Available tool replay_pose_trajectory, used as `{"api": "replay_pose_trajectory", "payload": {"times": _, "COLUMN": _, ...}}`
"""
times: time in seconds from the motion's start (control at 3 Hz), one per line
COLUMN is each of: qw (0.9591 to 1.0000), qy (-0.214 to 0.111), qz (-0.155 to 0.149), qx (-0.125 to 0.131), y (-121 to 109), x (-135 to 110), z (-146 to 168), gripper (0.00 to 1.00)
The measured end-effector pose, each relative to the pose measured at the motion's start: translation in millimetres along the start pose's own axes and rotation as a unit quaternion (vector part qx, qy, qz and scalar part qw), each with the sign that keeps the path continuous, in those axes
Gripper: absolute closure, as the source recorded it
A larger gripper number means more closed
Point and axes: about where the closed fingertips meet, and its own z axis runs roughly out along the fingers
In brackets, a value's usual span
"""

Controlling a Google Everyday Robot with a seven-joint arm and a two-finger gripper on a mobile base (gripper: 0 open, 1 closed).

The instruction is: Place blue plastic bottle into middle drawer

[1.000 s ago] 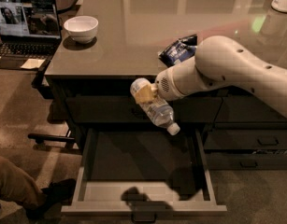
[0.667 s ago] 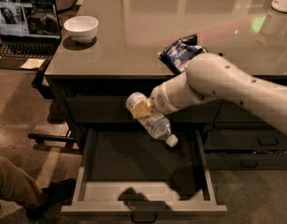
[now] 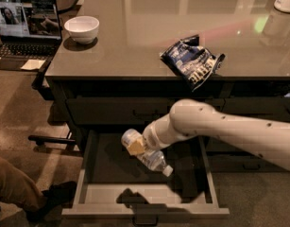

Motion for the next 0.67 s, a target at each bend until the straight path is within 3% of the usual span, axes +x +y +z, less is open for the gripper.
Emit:
{"api": "replay_pose_trajectory", "payload": {"times": 0.33, "qw": 0.9988, "qy": 0.003, "qz": -0.045, "qx": 0.019, "y": -17.8, "x": 21.3, "z": 56.0, "gripper": 1.00}}
{"api": "replay_pose_trajectory", "payload": {"times": 0.67, "qw": 0.9956, "qy": 0.024, "qz": -0.089, "qx": 0.017, "y": -39.1, "x": 39.3, "z": 109.8, "gripper": 1.00}}
